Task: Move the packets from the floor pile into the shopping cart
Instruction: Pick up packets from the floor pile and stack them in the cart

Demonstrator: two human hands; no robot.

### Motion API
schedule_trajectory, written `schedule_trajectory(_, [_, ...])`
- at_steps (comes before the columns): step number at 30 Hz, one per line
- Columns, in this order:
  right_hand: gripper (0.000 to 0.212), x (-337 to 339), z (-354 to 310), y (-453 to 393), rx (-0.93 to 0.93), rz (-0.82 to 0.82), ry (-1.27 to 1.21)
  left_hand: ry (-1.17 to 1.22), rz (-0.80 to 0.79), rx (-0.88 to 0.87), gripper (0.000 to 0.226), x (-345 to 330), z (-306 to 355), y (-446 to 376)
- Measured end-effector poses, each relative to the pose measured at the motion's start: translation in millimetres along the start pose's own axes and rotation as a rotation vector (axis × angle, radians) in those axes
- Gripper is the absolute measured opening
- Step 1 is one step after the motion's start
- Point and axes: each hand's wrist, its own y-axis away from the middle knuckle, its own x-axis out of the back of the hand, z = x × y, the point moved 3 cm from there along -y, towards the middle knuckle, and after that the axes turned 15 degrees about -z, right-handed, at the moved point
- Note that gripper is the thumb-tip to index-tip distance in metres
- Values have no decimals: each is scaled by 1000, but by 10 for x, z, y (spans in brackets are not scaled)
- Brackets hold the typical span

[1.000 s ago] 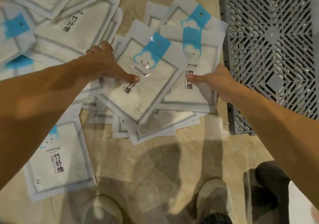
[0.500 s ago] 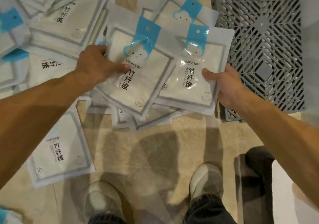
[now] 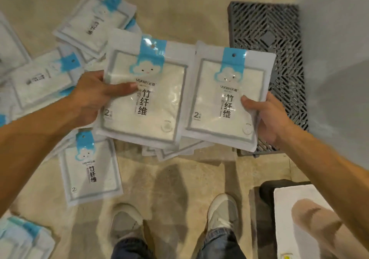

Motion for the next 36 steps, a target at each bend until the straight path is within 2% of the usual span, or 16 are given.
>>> schedule_trajectory(3, [39,-277,-390,301,-3,-43,23,118,29,12,42,180,275,348])
schedule_trajectory(8, [30,-905,-1161,888,2,-115,95,188,99,-56,30,530,890,1092])
schedule_trajectory(13, [35,-1690,-2074,1570,8,-206,179,295,165,-106,46,959,1671,2075])
schedule_trajectory(16, [42,-2301,-2671,2109,31,-278,214,335,190,-157,45,1204,2243,2829])
schedule_trajectory(24, [40,-4062,-4012,3899,125,-450,334,430,326,-322,40,1912,3450,5299])
schedule_trajectory(25, [40,-4276,-4119,4120,134,-472,348,443,340,-349,45,2002,3542,5614])
schedule_trajectory(27, [43,-4700,-4287,4552,155,-515,393,427,383,-387,74,2149,3688,6202])
schedule_trajectory(28, [44,-4923,-4350,4750,169,-537,421,409,411,-400,82,2212,3743,6483])
schedule_trajectory(31, [43,-5538,-4451,5273,211,-601,485,410,504,-455,60,2364,3843,7279])
schedule_trajectory(36, [39,-6262,-4337,5991,199,-728,515,462,640,-510,58,2412,3640,8435])
